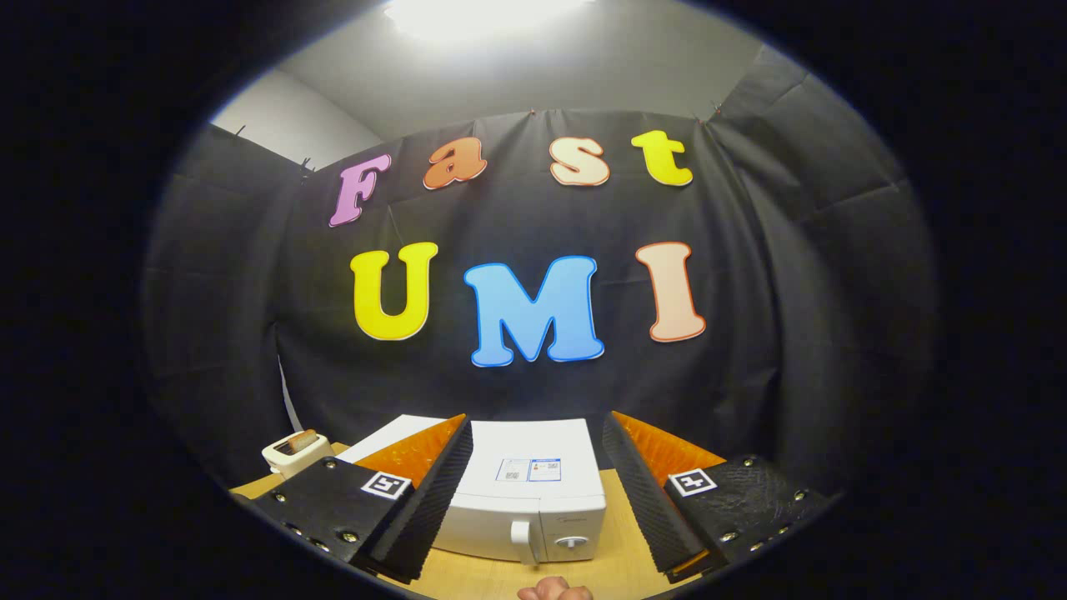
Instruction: Open the microwave, put the food inside, and close the microwave door.
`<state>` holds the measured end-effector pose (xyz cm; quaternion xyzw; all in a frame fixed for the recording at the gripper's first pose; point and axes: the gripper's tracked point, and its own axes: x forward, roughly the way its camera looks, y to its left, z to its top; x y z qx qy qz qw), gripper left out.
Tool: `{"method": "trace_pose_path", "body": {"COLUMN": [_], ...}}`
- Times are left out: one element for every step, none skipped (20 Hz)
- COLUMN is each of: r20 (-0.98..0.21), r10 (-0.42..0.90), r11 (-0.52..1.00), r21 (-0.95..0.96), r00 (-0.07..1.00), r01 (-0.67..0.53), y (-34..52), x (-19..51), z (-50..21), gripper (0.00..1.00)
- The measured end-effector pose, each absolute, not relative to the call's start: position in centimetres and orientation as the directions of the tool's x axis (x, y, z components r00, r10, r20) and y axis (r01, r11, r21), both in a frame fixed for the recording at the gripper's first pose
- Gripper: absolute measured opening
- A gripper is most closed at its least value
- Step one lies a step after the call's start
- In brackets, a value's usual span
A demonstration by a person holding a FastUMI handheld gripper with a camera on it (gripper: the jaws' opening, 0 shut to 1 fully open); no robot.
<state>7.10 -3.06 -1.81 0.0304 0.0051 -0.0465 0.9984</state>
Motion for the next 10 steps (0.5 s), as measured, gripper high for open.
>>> {"method": "trace_pose_path", "body": {"r20": [0.0, 0.004, 0.003, 0.009, 0.011, 0.012, 0.013, 0.01, 0.008, 0.004], "r10": [-0.098, -0.099, -0.104, -0.109, -0.112, -0.115, -0.12, -0.124, -0.122, -0.121], "r11": [0.994, 0.994, 0.993, 0.993, 0.993, 0.993, 0.992, 0.991, 0.991, 0.991], "r21": [0.058, 0.056, 0.051, 0.043, 0.039, 0.038, 0.039, 0.045, 0.053, 0.059], "r00": [0.995, 0.995, 0.995, 0.994, 0.994, 0.993, 0.993, 0.992, 0.993, 0.993], "r01": [0.098, 0.099, 0.104, 0.108, 0.112, 0.114, 0.119, 0.123, 0.121, 0.121], "y": [-3.2, -3.3, -3.5, -3.7, -3.9, -4.0, -4.2, -4.4, -4.4, -4.4], "x": [6.6, 6.3, 6.2, 6.2, 6.0, 6.1, 6.3, 5.3, 5.4, 5.6], "z": [-0.8, -0.1, 0.3, 0.7, 1.1, 1.3, 1.3, 1.8, 1.6, 1.4], "gripper": [0.98, 0.98, 0.98, 0.98, 0.98, 0.98, 0.98, 0.98, 0.98, 0.98]}}
